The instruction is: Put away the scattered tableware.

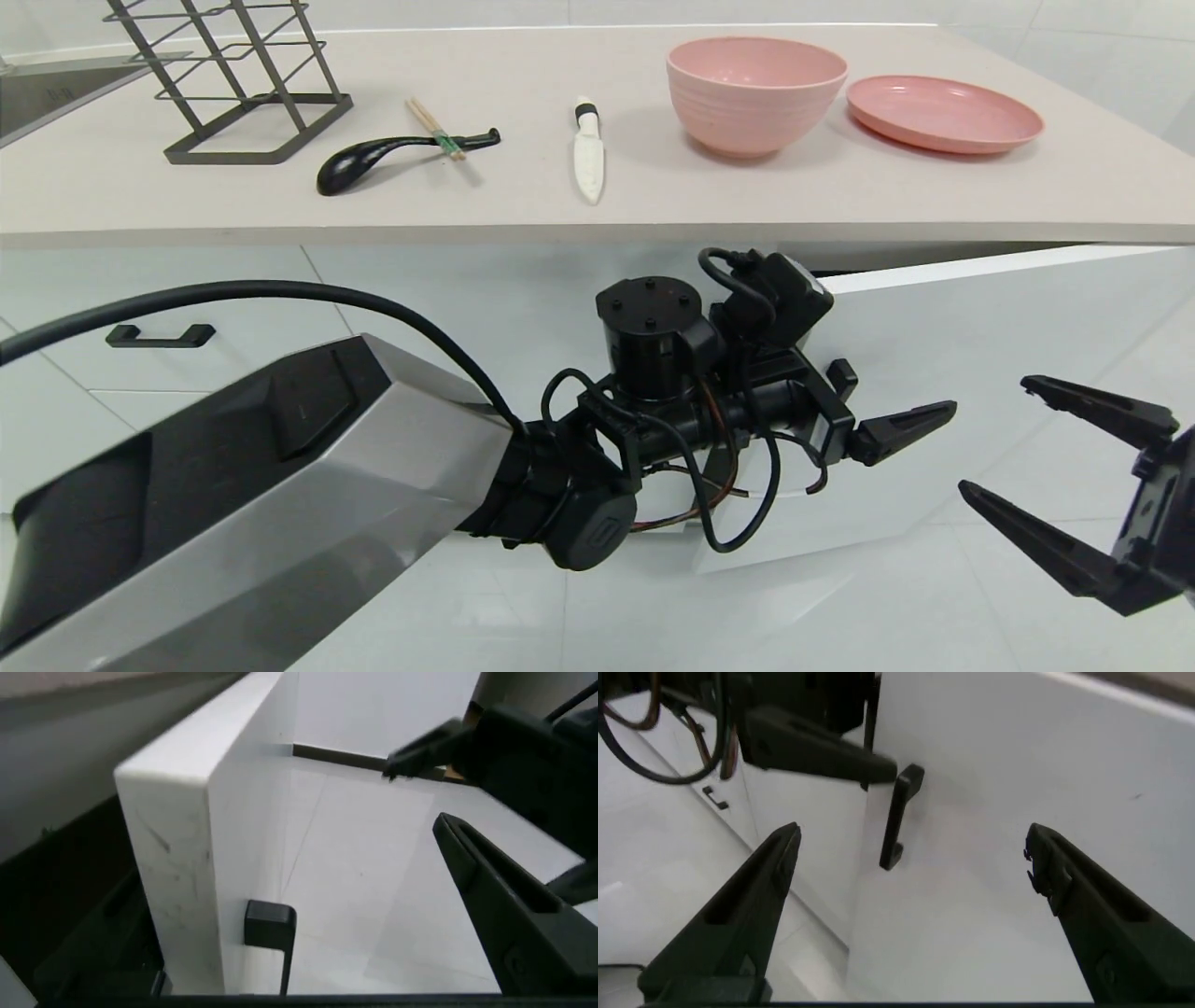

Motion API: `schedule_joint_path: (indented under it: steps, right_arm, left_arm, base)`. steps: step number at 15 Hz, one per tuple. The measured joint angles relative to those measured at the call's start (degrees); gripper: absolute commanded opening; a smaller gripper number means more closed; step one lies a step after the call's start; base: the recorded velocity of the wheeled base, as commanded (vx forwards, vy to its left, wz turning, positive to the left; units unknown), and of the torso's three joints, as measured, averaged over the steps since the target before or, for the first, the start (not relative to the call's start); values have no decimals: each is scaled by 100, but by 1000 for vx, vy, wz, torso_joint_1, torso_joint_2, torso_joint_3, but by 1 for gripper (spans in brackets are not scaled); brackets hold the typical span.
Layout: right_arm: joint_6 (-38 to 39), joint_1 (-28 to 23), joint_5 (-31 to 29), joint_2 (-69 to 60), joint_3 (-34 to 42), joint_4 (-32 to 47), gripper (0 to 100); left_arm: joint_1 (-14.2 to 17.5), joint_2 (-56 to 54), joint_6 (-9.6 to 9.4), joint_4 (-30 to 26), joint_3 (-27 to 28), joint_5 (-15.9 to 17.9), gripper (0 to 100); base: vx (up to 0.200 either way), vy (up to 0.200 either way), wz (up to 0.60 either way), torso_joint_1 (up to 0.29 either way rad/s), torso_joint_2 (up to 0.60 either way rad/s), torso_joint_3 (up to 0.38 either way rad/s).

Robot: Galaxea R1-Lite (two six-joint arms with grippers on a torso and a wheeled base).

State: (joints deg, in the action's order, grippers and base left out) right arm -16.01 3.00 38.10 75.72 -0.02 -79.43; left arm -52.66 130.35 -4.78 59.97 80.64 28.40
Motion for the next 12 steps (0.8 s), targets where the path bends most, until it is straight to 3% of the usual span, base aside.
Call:
schedule_joint_path:
  steps: [7,12]
  right_arm:
    - [2,-57,-13,-733,-261,-29,100]
    - [20,-221,-38,-896,-571,-54,100]
  left_arm:
    - [-22,74,-6,0,-110,-5,100]
    - [-332,96,-4,194,-339,-16,100]
  base:
    - [0,0,0,0,0,0]
    - [0,0,0,0,0,0]
